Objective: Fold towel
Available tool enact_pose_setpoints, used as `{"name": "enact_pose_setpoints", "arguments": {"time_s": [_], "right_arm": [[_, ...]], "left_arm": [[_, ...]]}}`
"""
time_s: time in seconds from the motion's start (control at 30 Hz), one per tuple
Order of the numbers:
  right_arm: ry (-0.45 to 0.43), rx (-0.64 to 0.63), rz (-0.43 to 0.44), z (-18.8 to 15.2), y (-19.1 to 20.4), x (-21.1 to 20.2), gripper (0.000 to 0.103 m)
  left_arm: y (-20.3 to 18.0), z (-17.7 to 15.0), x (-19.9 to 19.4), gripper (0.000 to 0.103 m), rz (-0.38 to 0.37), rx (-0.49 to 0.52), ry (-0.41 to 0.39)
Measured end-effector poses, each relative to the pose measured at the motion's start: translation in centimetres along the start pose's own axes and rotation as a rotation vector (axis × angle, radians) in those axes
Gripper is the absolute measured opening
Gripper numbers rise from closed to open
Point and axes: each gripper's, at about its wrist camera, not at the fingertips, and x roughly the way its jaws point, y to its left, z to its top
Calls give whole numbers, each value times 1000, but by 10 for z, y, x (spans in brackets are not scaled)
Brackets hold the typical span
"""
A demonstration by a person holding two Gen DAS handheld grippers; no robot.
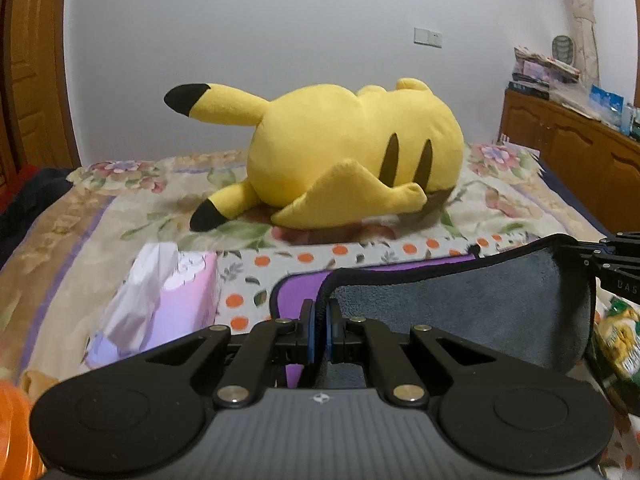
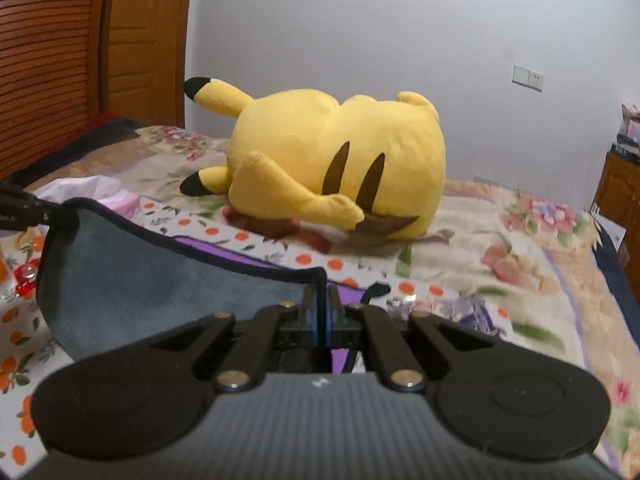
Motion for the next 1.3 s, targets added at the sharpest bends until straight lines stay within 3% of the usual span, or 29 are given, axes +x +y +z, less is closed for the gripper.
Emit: {"name": "enact_pose_setpoints", "arguments": {"time_s": [0.6,1.3], "right_arm": [[-5,-14,-43,23,-6,60,4],[162,-27,-82,0,1,120,5]], "left_arm": [[4,30,48,6,82,24,-44],[0,1,122,6,120,42,53]]}}
